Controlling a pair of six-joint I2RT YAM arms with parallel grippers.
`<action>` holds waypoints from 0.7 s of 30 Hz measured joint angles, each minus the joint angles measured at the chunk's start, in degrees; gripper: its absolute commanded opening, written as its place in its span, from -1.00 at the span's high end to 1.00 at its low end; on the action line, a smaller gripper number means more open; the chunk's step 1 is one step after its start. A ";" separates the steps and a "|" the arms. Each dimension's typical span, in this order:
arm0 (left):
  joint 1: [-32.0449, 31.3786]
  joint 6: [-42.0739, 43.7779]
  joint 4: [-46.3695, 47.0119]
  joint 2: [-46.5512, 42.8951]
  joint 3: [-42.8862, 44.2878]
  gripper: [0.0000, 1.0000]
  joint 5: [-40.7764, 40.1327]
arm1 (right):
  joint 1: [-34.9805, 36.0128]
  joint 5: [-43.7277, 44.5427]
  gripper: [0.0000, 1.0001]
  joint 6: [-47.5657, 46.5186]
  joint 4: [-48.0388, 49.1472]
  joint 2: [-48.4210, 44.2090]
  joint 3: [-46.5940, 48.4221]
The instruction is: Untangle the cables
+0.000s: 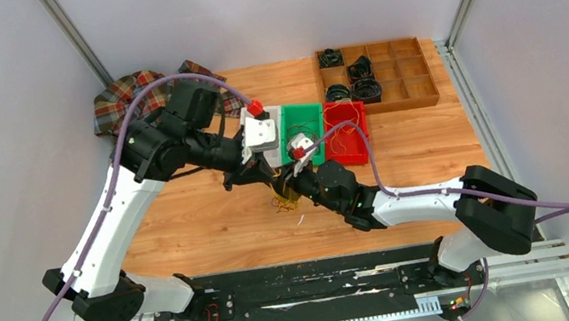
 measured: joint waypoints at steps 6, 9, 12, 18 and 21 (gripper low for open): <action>-0.11 -1.75 -0.52 0.48 9.97 0.99 0.79 | 0.42 0.57 0.16 0.74 2.12 1.51 -2.93; -0.20 -2.14 -0.72 1.16 15.54 0.99 0.26 | 0.48 1.64 0.15 0.96 3.45 2.05 -5.33; -0.26 -2.38 -0.76 2.16 21.46 0.99 -1.09 | 0.48 3.04 0.13 1.14 5.18 3.08 -7.61; -0.28 -2.38 -0.79 4.50 30.64 0.99 -5.03 | 0.48 5.31 0.06 1.60 9.20 5.01 -11.26; -0.28 -2.62 0.98 5.05 33.62 0.99 -7.93 | 0.48 6.08 0.05 1.81 10.36 6.12 -12.70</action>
